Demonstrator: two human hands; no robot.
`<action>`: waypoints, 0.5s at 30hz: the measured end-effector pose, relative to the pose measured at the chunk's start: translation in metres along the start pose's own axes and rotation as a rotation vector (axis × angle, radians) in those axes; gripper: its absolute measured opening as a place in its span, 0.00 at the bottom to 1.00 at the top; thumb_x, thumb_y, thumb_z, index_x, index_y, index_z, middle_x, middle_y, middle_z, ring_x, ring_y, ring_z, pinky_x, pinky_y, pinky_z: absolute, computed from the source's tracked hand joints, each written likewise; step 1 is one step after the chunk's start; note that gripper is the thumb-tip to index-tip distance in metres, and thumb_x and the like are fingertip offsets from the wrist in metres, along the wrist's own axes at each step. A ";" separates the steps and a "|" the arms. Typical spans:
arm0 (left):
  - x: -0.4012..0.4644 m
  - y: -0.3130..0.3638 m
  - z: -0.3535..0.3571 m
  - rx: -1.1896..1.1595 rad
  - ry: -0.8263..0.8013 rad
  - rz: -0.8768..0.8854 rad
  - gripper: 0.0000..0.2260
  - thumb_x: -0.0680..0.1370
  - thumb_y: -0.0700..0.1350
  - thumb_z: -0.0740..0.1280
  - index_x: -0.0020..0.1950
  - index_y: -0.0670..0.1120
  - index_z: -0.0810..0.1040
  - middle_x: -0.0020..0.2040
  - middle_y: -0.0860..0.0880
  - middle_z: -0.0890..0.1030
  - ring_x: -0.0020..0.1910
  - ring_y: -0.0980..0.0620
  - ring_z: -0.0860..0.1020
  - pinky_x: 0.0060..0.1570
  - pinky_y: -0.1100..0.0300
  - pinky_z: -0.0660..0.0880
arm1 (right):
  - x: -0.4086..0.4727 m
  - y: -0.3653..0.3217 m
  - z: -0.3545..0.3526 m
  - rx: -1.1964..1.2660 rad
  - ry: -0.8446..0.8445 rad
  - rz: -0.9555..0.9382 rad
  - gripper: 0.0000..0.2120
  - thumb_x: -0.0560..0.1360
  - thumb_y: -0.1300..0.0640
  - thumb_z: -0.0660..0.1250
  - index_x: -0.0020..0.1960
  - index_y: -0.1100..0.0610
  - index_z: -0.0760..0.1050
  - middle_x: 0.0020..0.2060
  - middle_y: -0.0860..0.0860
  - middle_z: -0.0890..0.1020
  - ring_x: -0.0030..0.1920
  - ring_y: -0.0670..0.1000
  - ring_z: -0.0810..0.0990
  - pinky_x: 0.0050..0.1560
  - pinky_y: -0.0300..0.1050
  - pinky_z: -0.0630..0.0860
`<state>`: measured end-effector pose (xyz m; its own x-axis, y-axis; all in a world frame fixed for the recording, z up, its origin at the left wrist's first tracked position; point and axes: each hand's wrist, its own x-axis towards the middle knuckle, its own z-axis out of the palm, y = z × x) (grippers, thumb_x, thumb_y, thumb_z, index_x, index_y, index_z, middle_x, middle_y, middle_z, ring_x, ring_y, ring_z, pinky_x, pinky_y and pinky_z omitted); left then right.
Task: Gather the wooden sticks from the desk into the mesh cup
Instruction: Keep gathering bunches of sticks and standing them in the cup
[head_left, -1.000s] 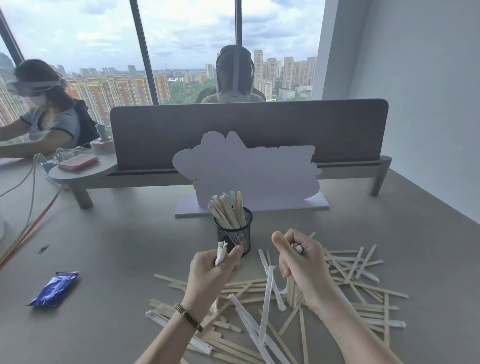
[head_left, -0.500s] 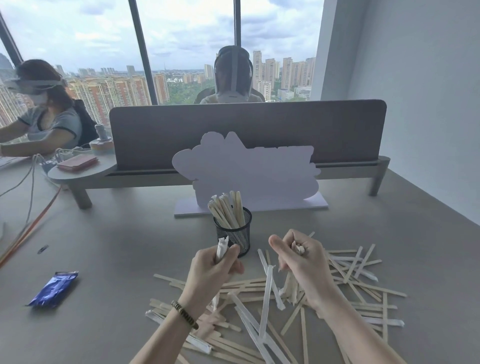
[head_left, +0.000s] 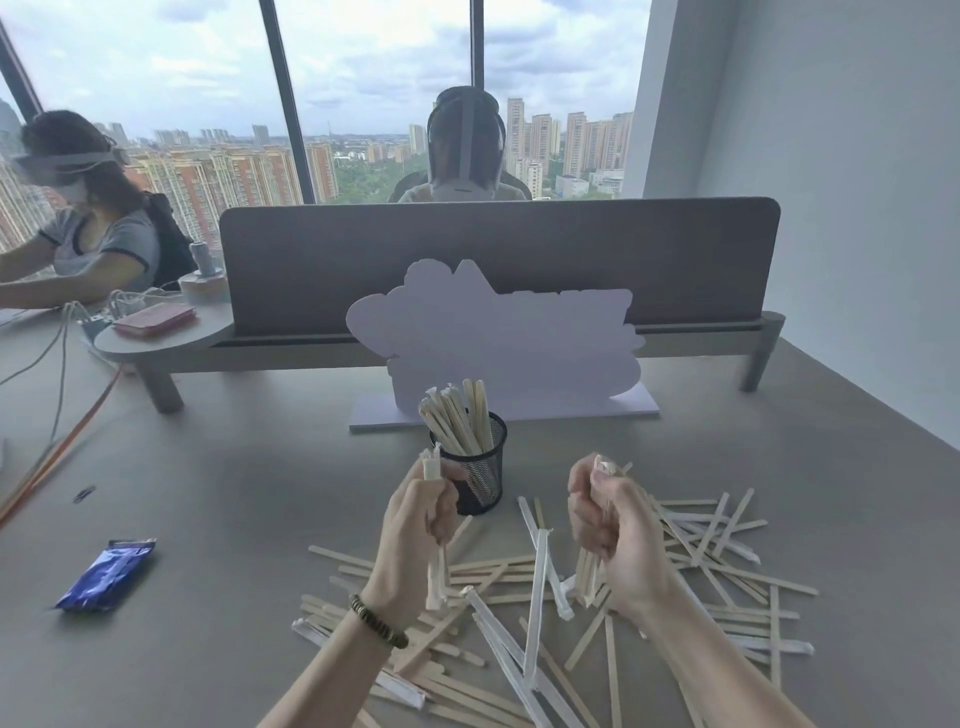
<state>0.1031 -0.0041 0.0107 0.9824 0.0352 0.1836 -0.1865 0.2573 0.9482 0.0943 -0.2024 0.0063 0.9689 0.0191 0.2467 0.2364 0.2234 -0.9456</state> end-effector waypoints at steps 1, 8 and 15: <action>0.000 -0.002 -0.002 -0.007 -0.006 0.015 0.18 0.67 0.51 0.63 0.49 0.39 0.75 0.31 0.51 0.63 0.29 0.53 0.58 0.32 0.56 0.54 | 0.001 0.003 -0.001 0.005 -0.004 0.004 0.11 0.73 0.51 0.59 0.43 0.59 0.72 0.29 0.50 0.60 0.29 0.50 0.54 0.29 0.44 0.52; -0.005 -0.020 -0.017 0.323 -0.021 0.091 0.12 0.83 0.44 0.57 0.50 0.35 0.71 0.39 0.47 0.72 0.40 0.50 0.70 0.45 0.58 0.70 | 0.000 0.009 -0.003 -0.267 -0.099 0.061 0.12 0.81 0.54 0.54 0.49 0.59 0.72 0.38 0.55 0.74 0.40 0.50 0.73 0.47 0.43 0.71; -0.005 -0.014 -0.037 0.807 -0.118 0.191 0.16 0.82 0.51 0.56 0.44 0.38 0.69 0.43 0.46 0.70 0.44 0.48 0.70 0.46 0.59 0.69 | 0.002 -0.001 -0.015 -0.760 -0.179 -0.017 0.19 0.83 0.41 0.53 0.47 0.55 0.71 0.42 0.51 0.73 0.44 0.48 0.73 0.49 0.42 0.69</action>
<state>0.1018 0.0280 -0.0133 0.9333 -0.1045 0.3436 -0.3463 -0.5150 0.7841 0.0969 -0.2172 0.0050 0.9536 0.1927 0.2314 0.2984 -0.5024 -0.8115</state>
